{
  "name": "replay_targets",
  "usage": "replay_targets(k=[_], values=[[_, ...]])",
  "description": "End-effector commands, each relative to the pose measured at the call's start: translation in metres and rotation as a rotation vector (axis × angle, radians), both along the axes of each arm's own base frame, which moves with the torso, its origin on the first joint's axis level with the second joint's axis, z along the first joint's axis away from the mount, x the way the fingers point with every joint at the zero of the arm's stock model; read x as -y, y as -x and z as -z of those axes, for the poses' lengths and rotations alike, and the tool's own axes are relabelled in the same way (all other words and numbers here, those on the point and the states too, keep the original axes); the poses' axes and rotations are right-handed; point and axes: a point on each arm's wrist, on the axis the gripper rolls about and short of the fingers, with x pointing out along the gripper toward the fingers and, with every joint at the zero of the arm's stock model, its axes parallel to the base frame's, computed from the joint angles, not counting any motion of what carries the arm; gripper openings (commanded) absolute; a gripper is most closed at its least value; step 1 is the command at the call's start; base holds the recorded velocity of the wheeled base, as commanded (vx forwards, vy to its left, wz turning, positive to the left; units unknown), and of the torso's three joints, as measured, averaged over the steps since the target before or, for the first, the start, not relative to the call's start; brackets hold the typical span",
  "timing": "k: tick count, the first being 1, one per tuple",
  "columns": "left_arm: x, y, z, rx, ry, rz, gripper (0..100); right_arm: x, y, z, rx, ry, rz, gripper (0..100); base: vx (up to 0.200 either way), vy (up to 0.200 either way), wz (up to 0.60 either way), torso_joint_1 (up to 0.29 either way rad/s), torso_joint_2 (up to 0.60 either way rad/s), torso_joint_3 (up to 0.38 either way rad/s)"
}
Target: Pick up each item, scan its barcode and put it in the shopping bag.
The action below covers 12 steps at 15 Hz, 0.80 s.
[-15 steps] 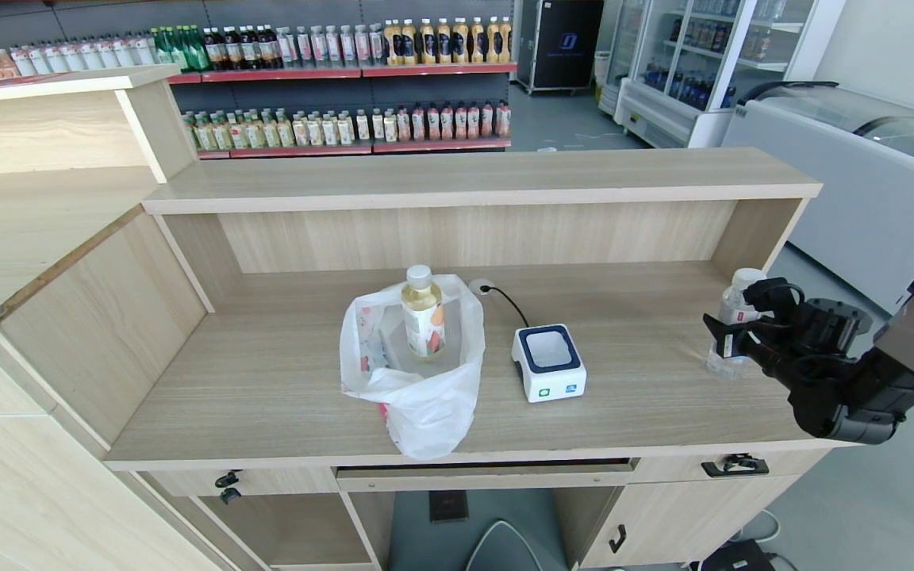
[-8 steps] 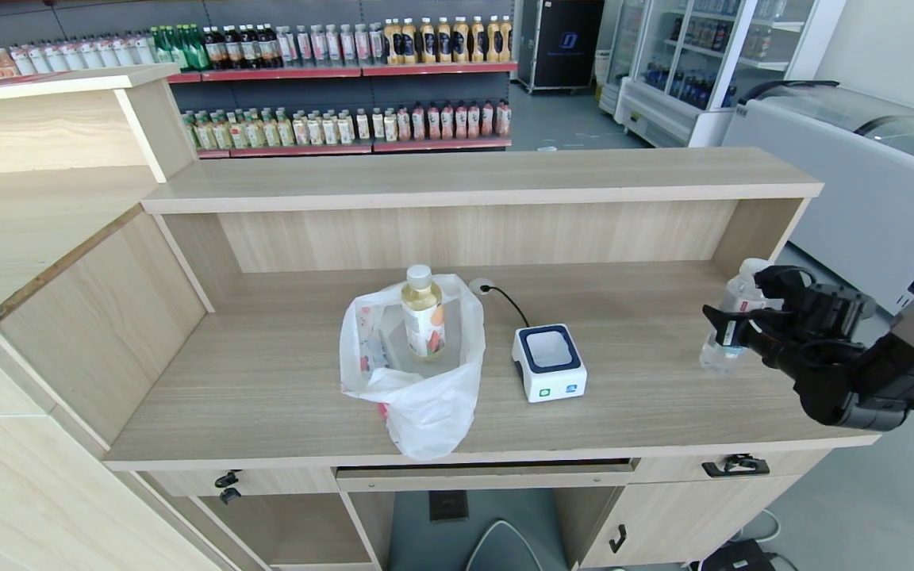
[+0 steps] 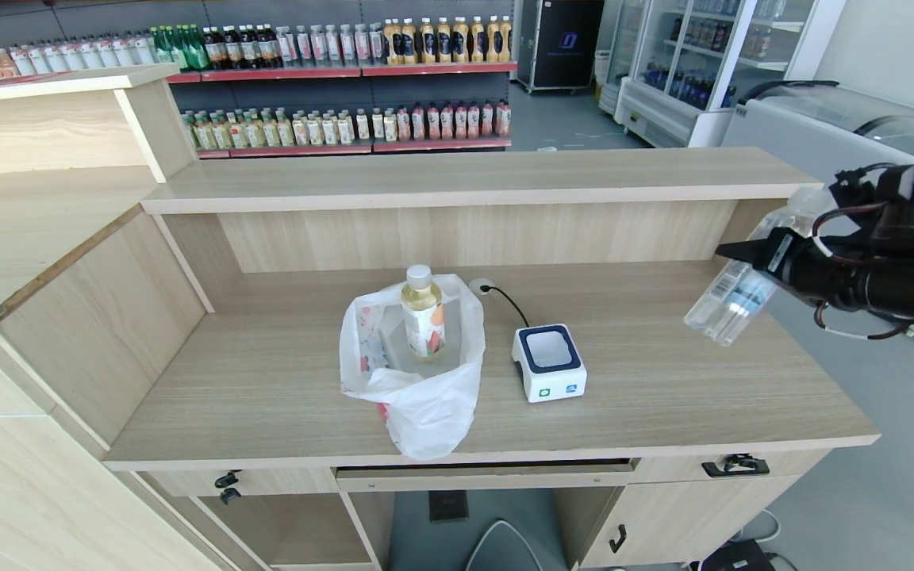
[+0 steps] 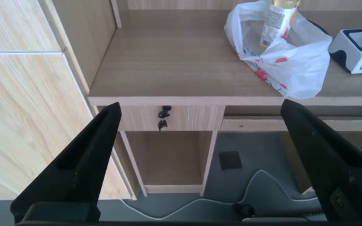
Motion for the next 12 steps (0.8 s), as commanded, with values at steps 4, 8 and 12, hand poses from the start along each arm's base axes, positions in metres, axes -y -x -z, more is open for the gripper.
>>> replay_targets(k=[4, 8, 12], values=[[0.0, 0.0, 0.0, 0.0, 0.0, 0.0, 100, -0.055, 0.1, -0.085, 0.174, -0.145, -0.367, 0, 0.0, 0.0, 0.0, 0.0, 0.0, 0.0], [0.0, 0.0, 0.0, 0.0, 0.0, 0.0, 100, -0.087, 0.139, -0.09, 0.191, -0.153, -0.548, 0, 0.0, 0.0, 0.0, 0.0, 0.0, 0.0], [0.0, 0.0, 0.0, 0.0, 0.0, 0.0, 100, -0.102, 0.174, -0.09, 0.181, -0.144, -0.687, 0, 0.0, 0.0, 0.0, 0.0, 0.0, 0.0]])
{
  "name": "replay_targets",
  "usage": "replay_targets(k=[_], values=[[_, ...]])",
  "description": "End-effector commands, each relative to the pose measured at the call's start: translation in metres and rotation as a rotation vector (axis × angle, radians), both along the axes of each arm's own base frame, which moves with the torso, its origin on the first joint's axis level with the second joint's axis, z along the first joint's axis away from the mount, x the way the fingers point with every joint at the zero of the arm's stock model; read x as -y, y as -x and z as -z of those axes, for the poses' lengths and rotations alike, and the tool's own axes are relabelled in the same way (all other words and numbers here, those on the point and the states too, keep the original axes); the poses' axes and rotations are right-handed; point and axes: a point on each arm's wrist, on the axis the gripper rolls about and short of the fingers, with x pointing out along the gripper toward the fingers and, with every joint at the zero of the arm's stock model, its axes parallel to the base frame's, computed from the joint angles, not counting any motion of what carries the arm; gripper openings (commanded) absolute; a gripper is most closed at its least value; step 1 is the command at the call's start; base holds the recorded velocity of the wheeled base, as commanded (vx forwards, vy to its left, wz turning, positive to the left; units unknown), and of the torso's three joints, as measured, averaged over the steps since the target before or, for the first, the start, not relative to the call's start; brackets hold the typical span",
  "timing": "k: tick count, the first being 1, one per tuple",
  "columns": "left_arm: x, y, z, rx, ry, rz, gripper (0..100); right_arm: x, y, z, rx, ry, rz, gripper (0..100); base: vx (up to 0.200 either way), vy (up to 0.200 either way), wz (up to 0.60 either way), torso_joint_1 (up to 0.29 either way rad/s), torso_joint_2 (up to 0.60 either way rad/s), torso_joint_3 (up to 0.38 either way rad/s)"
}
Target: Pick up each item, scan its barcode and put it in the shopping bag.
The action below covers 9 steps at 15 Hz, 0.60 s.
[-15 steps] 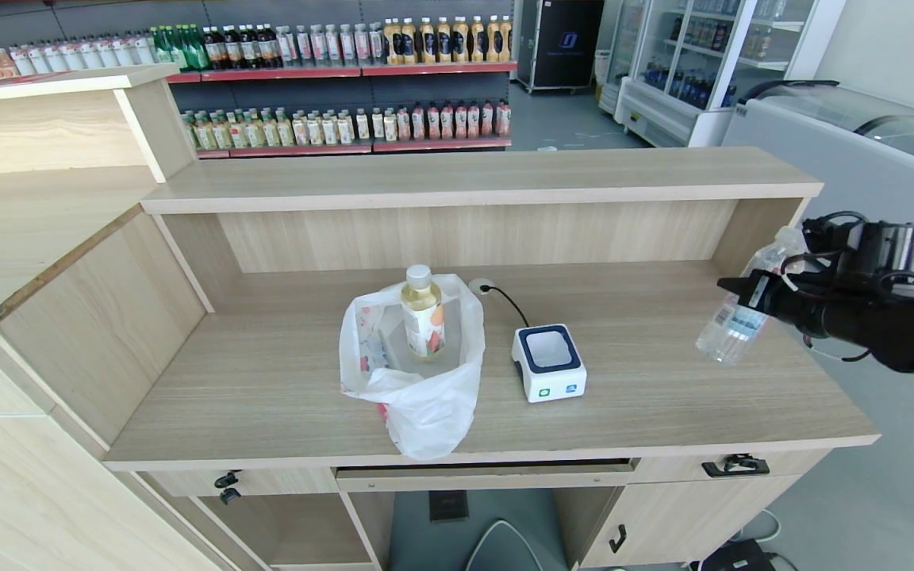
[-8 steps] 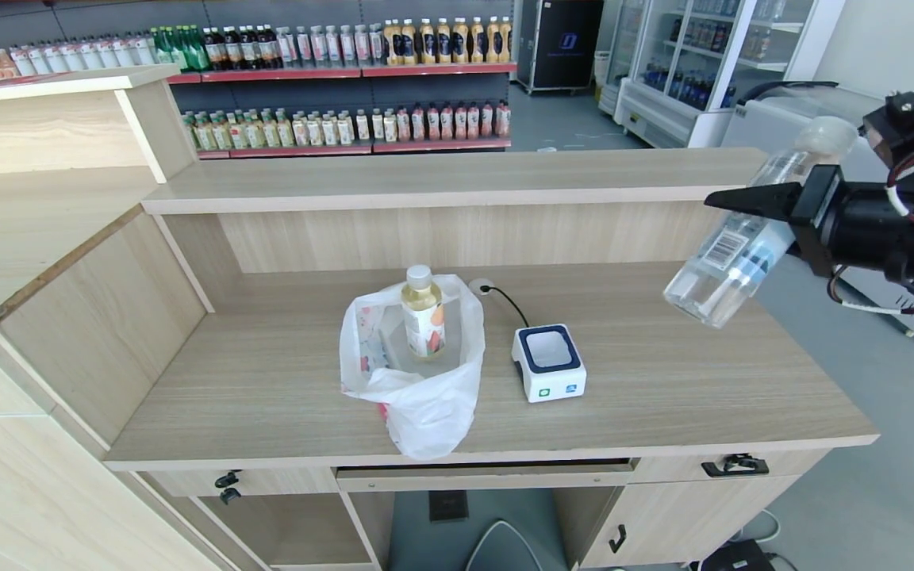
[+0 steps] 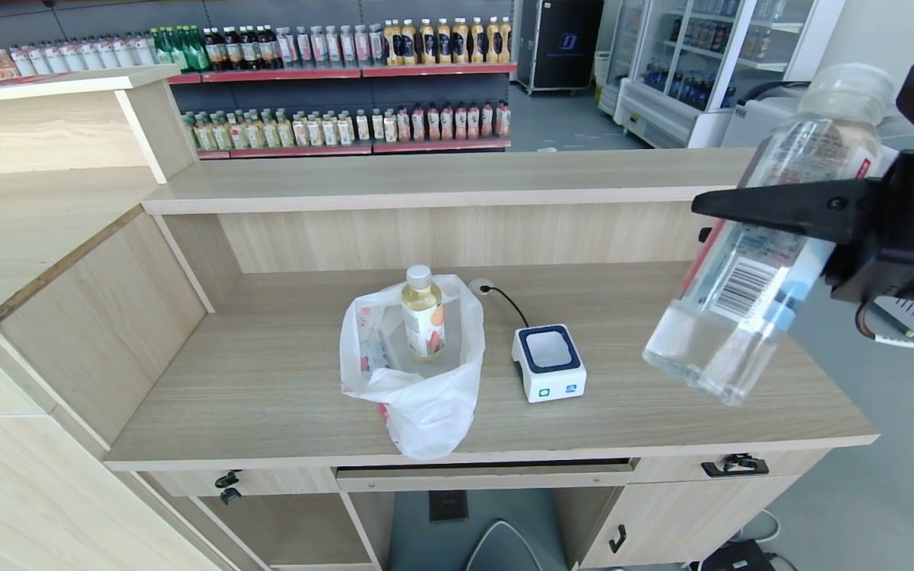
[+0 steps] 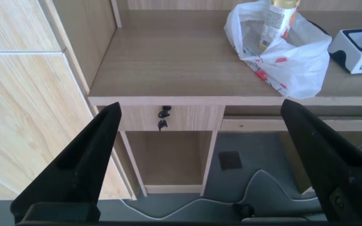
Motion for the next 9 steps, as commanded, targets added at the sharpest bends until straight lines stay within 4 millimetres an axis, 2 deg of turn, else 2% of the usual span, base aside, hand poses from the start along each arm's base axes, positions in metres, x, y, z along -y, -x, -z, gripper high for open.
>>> replay_targets(k=[1, 7, 9], values=[[0.0, 0.0, 0.0, 0.0, 0.0, 0.0, 100, -0.001, 0.025, -0.008, 0.03, -0.011, -0.066, 0, 0.0, 0.0, 0.0, 0.0, 0.0, 0.0], [0.0, 0.0, 0.0, 0.0, 0.0, 0.0, 100, 0.007, 0.056, -0.005, 0.021, 0.02, -0.129, 0, 0.0, 0.0, 0.0, 0.0, 0.0, 0.0], [0.0, 0.0, 0.0, 0.0, 0.0, 0.0, 100, 0.01, 0.06, -0.001, 0.043, 0.042, -0.141, 0, 0.0, 0.0, 0.0, 0.0, 0.0, 0.0]])
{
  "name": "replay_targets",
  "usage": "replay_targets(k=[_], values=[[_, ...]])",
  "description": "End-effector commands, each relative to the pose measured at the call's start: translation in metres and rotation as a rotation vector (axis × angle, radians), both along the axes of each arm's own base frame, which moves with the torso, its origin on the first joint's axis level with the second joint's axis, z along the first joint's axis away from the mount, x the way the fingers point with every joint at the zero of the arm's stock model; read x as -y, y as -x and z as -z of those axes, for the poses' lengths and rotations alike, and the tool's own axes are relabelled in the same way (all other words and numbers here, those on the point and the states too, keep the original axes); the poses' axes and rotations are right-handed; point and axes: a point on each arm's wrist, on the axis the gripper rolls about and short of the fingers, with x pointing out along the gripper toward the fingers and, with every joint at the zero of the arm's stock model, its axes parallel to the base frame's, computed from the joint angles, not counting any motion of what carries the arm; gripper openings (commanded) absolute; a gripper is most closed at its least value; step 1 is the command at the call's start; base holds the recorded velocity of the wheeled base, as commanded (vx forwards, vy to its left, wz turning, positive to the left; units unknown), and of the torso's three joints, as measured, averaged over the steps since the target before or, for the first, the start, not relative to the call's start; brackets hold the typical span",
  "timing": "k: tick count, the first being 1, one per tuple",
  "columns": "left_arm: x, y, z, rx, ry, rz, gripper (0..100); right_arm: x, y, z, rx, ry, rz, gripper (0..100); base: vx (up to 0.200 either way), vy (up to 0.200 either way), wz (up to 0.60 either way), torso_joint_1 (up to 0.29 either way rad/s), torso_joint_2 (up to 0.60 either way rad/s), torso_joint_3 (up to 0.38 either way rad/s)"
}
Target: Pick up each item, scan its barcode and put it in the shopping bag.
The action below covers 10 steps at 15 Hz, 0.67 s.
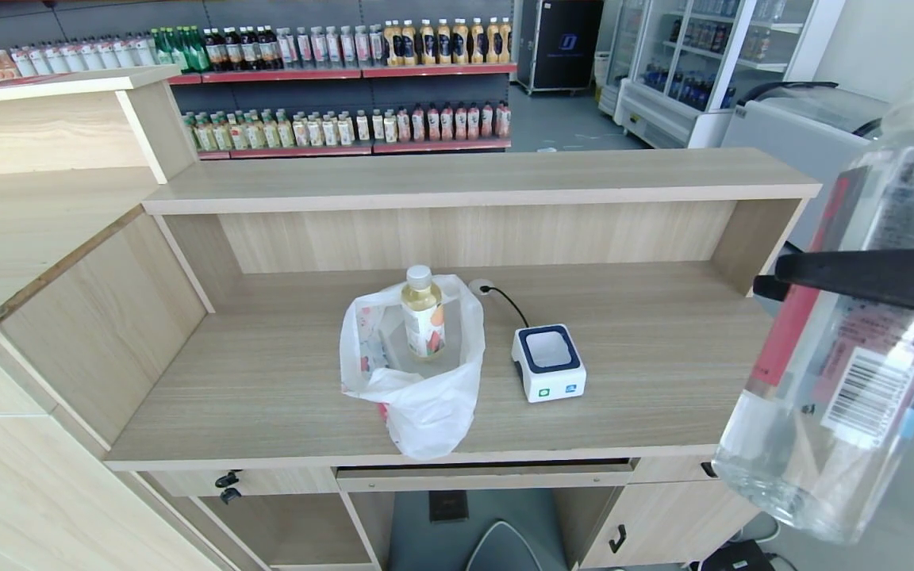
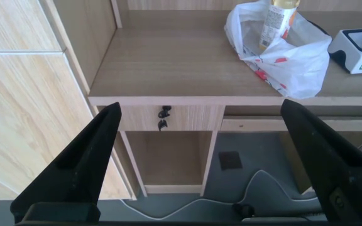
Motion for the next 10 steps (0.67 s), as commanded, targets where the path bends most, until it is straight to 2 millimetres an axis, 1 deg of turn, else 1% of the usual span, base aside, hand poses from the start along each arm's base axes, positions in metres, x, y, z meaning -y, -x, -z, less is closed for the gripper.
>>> replay_targets(k=[1, 10], values=[[0.0, 0.0, 0.0, 0.0, 0.0, 0.0, 100, 0.004, 0.01, 0.0, 0.025, -0.004, -0.015, 0, 0.0, 0.0, 0.0, 0.0, 0.0, 0.0], [0.0, 0.0, 0.0, 0.0, 0.0, 0.0, 100, 0.008, 0.021, 0.004, 0.016, 0.015, -0.08, 0, 0.0, 0.0, 0.0, 0.0, 0.0, 0.0]])
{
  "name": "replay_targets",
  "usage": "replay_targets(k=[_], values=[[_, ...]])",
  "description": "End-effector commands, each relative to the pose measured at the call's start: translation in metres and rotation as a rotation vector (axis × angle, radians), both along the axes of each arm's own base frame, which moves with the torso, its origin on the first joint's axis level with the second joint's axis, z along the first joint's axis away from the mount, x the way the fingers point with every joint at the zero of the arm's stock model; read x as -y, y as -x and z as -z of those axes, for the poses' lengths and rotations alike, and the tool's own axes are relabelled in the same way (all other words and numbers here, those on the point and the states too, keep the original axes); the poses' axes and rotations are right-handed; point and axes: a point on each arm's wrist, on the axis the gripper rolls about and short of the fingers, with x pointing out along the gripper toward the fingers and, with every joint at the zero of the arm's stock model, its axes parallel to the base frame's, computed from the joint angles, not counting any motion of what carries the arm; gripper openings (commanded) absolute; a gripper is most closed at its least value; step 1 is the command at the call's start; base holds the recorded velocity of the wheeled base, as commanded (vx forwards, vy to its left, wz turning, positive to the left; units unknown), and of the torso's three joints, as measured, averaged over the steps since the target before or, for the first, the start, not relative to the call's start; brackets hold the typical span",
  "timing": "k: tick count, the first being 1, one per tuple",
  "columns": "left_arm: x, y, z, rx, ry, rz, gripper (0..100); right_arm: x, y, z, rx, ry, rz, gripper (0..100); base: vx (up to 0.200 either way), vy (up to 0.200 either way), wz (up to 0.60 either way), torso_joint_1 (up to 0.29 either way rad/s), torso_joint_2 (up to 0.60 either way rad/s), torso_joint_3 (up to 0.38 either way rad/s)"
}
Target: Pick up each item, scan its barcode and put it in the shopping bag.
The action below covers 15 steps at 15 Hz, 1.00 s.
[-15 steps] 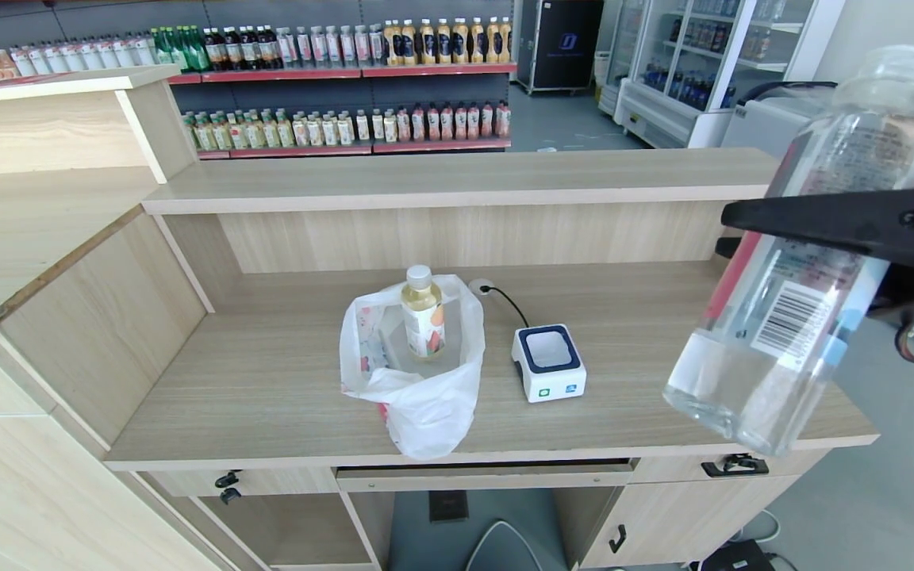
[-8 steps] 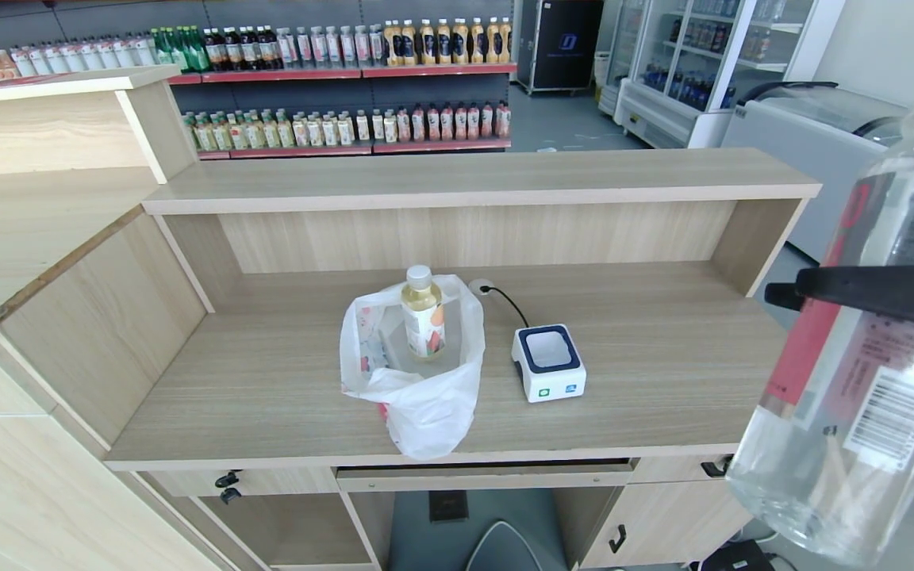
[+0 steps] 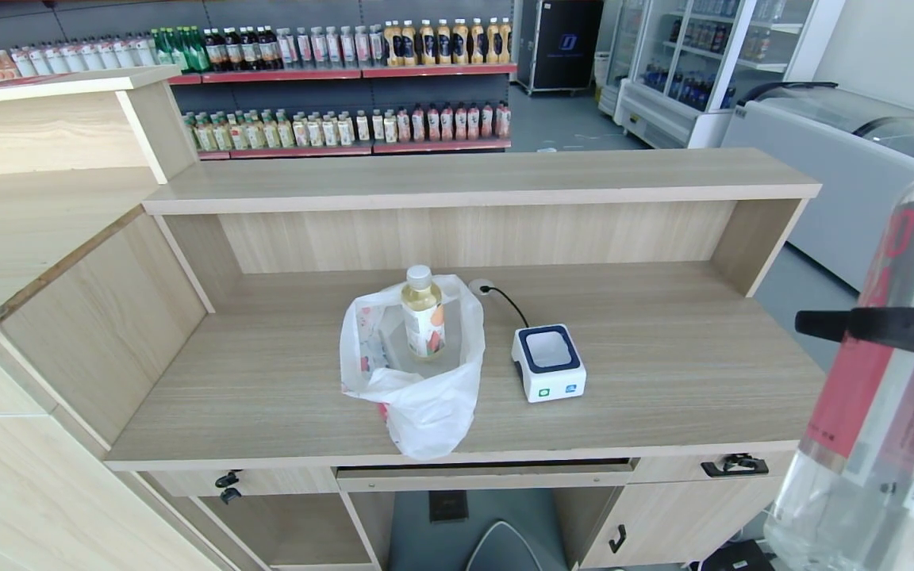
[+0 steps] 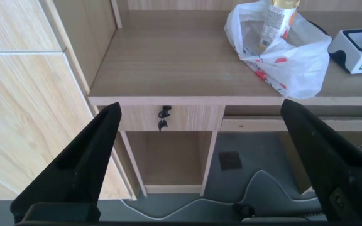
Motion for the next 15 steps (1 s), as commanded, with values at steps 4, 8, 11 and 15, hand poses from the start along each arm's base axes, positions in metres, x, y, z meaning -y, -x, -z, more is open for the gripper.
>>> replay_targets(k=[4, 8, 11, 15], values=[[0.0, 0.0, 0.0, 0.0, 0.0, 0.0, 100, -0.0006, 0.0007, 0.0019, 0.003, 0.008, -0.007, 0, 0.0, 0.0, 0.0, 0.0, 0.0, 0.0], [0.0, 0.0, 0.0, 0.0, 0.0, 0.0, 100, -0.0006, 0.0007, 0.0021, 0.002, 0.008, -0.007, 0, 0.0, 0.0, 0.0, 0.0, 0.0, 0.0], [0.0, 0.0, 0.0, 0.0, 0.0, -0.002, 100, -0.0002, 0.0015, 0.0017, 0.004, 0.007, -0.009, 0, 0.0, 0.0, 0.0, 0.0, 0.0, 0.0], [0.0, 0.0, 0.0, 0.0, 0.0, 0.0, 100, 0.0007, 0.003, 0.0039, -0.004, 0.014, -0.008, 0, 0.0, 0.0, 0.0, 0.0, 0.0, 0.0]])
